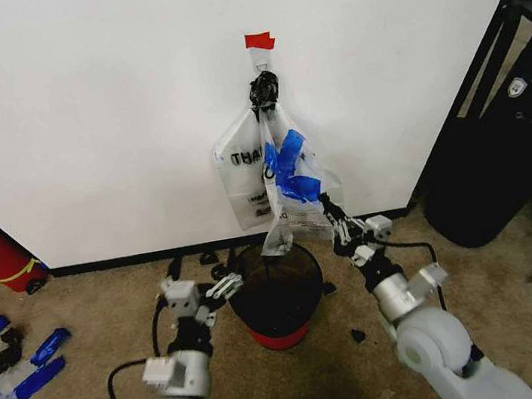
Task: Pick up the garbage bag from the wall and place it over the trash bin.
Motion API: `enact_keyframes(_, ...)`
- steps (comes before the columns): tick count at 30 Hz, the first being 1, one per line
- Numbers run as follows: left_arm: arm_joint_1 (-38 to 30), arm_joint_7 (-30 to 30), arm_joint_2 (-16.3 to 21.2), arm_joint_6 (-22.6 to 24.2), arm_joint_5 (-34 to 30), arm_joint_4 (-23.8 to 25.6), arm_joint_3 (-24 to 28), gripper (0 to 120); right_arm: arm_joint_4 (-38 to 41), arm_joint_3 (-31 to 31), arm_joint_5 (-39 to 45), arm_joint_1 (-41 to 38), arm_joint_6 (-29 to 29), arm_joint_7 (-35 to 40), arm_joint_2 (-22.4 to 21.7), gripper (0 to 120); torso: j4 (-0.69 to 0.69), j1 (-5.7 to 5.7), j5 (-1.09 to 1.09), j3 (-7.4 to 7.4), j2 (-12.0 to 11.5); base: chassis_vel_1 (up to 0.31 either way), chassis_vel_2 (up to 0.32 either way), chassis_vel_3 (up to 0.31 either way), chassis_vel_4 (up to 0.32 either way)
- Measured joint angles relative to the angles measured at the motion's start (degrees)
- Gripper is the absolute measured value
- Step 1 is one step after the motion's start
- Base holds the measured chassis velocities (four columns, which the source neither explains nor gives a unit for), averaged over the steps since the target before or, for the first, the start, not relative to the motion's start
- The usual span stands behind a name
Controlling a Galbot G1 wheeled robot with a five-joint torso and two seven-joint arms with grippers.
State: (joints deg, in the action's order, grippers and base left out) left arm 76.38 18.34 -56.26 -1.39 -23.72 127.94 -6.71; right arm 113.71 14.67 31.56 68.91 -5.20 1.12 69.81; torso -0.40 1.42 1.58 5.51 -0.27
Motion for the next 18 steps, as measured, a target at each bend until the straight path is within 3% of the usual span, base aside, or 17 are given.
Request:
enact_keyframes(3,-4.1,0.6,3.3,2.6,-5.6,0.2,3.3,100,0.4,1.1,0.6,0.4,0.1,0.2,0.3,0,0.01,0.00,0.00,0.00,0.0,0.000,0.000,0.000,0.000)
enact_keyframes(6,-7.6,1.3,3.8,4.2,-9.2,-0.1,6.0,98,1.2,2.2,0.9,1.5,0.1,0.2,0.3,0,0.02,0.00,0.00,-0.01,0.0,0.000,0.000,0.000,0.000)
enact_keyframes(10,-17.7,4.0,0.4,8.2,-19.1,-1.1,11.1,97,3.1,4.5,0.7,4.3,0.0,0.0,0.0,0,-0.02,0.00,-0.01,-0.01,0.0,0.000,0.000,0.000,0.000)
enact_keyframes(14,-24.7,6.2,-3.8,10.3,-24.0,-4.1,14.8,94,4.2,6.0,0.5,6.1,-0.1,-0.2,-0.3,0,-0.01,0.00,0.00,-0.01,0.0,0.000,0.000,0.000,0.000)
enact_keyframes(18,-27.3,7.3,-5.5,11.2,-26.8,-5.1,16.3,86,4.7,6.8,0.5,7.0,-0.1,-0.3,-0.4,0,0.01,0.00,0.00,-0.01,0.0,0.000,0.000,0.000,0.000)
